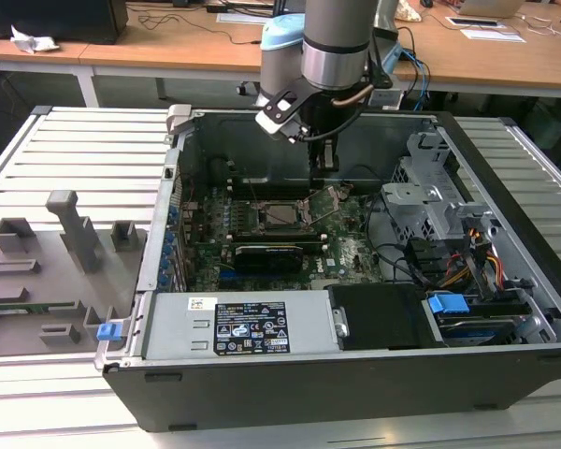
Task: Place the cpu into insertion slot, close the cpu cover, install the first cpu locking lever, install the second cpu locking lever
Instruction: 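Close the cpu cover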
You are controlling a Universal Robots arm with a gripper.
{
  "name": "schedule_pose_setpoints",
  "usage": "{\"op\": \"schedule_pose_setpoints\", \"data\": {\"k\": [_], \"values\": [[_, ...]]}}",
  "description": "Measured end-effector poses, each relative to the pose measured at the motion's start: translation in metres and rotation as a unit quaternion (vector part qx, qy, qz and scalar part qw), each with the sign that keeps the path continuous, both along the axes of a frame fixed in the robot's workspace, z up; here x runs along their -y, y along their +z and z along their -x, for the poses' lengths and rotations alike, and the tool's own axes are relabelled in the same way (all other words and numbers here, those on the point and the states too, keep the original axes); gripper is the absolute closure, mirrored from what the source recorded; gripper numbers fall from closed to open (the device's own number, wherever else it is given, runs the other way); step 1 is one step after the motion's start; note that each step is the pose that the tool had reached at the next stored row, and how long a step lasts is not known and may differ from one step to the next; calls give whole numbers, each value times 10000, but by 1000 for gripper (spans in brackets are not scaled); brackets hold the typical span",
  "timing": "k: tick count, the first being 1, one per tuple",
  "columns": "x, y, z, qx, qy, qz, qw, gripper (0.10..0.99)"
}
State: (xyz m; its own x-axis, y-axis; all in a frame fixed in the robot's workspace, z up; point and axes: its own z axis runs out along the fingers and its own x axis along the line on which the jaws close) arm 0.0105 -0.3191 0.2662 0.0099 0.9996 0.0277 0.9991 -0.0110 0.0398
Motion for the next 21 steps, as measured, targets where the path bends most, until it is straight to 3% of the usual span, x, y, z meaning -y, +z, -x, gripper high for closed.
{"op": "schedule_pose_setpoints", "data": {"k": [10, 13, 16, 21], "values": [[2, -22, -36, 0, 0, 47, 10000, 980], [2, -27, -90, -1, 2, 63, 10000, 980], [2, -48, -206, -1, 54, 64, 10000, 980], [2, -77, -265, 0, 58, 75, 10000, 980]]}}
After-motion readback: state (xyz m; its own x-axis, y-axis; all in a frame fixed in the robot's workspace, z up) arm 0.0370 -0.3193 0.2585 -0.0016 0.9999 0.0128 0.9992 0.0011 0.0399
